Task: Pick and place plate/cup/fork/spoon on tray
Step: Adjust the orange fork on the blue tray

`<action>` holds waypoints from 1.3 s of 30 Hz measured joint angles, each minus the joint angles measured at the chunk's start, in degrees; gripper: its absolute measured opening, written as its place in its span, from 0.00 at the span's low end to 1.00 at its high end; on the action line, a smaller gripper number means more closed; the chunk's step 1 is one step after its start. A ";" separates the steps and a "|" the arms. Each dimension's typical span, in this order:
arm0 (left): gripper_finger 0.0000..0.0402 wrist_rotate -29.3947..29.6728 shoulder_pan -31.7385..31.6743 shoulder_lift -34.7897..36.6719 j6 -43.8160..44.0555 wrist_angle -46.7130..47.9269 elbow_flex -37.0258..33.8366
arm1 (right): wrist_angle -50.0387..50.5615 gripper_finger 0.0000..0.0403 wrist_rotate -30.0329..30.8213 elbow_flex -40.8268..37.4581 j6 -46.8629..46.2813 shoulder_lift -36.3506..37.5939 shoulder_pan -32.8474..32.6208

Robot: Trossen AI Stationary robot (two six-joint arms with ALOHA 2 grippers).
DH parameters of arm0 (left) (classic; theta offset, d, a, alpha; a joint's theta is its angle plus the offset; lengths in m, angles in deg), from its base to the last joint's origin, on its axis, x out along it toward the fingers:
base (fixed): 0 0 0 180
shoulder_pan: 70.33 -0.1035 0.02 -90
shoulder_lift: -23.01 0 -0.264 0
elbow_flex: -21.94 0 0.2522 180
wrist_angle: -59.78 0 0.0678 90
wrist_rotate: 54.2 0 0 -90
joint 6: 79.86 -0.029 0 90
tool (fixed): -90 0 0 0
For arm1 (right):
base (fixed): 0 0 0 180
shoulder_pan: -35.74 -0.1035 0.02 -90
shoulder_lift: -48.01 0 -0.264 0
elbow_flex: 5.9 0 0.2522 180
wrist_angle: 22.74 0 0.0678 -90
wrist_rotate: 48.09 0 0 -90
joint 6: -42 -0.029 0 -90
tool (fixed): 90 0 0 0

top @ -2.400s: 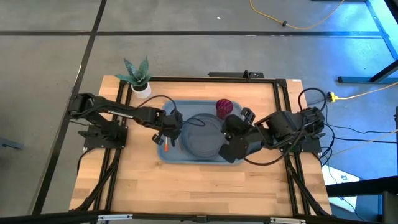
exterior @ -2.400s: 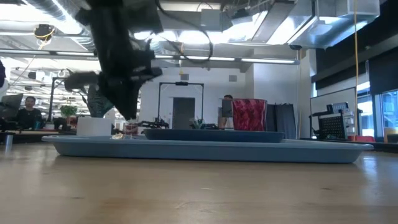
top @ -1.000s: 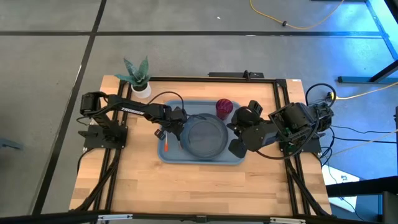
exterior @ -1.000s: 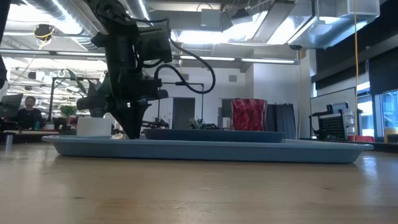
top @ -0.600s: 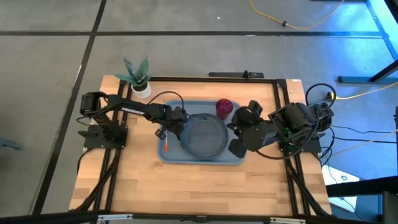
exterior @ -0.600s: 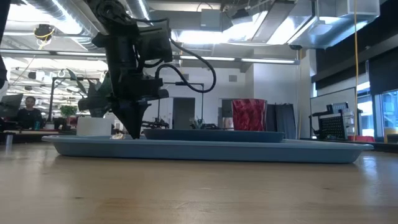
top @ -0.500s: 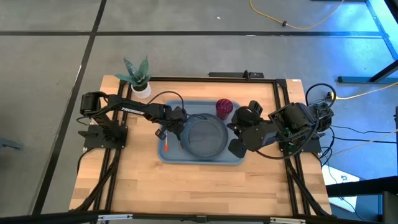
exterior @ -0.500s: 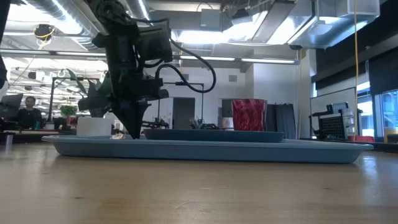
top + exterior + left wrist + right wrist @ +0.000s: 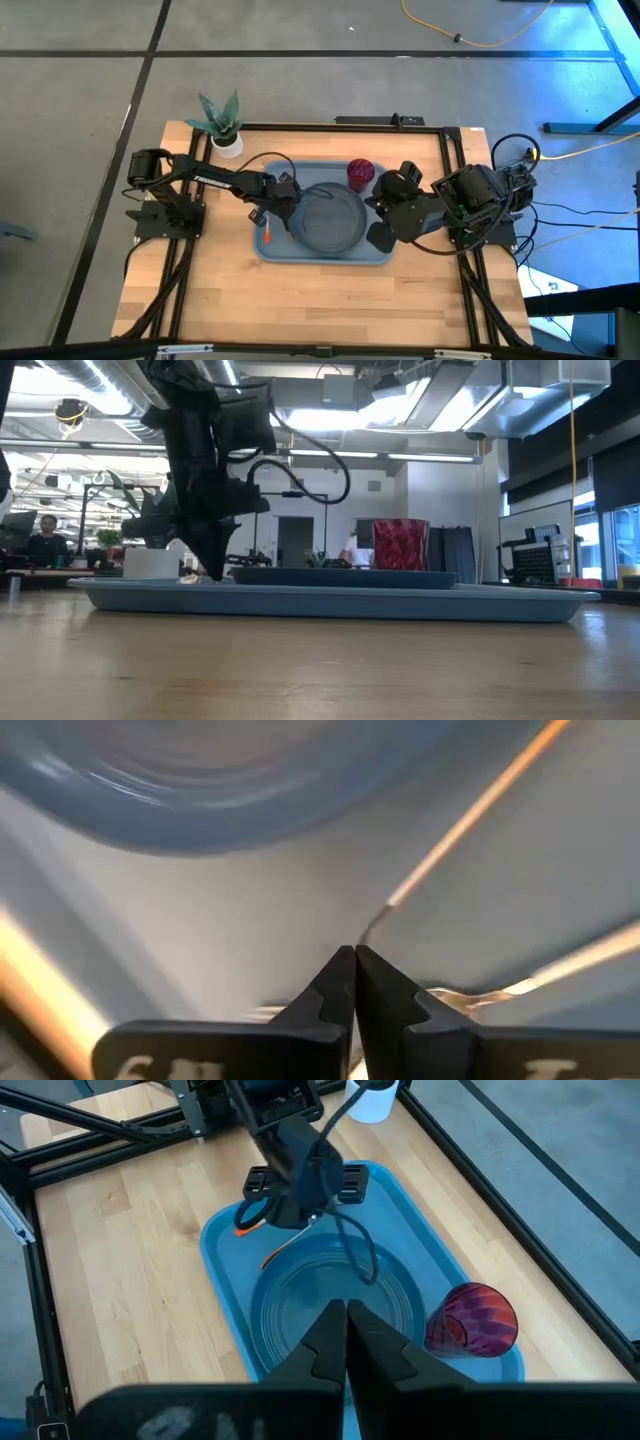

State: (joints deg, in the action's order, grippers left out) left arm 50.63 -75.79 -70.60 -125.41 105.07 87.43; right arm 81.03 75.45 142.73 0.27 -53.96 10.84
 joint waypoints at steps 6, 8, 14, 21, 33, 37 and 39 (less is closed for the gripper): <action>0.01 4.27 3.30 0.44 -0.30 3.09 3.57 | -0.02 0.02 0.00 0.00 0.01 -0.02 -0.01; 0.00 4.21 3.95 0.45 -0.37 3.09 4.23 | 0.00 0.02 -0.01 0.00 0.00 -0.02 -0.02; 0.02 7.49 3.96 0.46 15.49 1.94 4.58 | 0.00 0.02 -0.04 0.00 0.00 -0.02 0.00; 0.02 8.66 1.20 0.46 16.98 2.31 4.58 | 0.00 0.02 -0.06 0.00 0.02 -0.02 0.00; 0.10 5.22 -2.50 0.46 16.99 2.60 4.61 | -0.43 0.02 -0.13 0.00 -0.20 -0.02 0.00; 0.09 -2.33 -2.46 0.46 15.17 4.14 4.67 | -0.59 0.02 -0.12 0.00 -0.22 -0.02 0.00; 0.09 -5.57 -2.44 0.47 11.55 4.43 4.48 | -0.59 0.02 -0.11 0.00 -0.22 -0.02 0.00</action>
State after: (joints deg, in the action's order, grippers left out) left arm 45.06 -78.23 -70.13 -113.86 109.50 91.91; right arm 80.44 75.34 142.73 0.05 -53.98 10.84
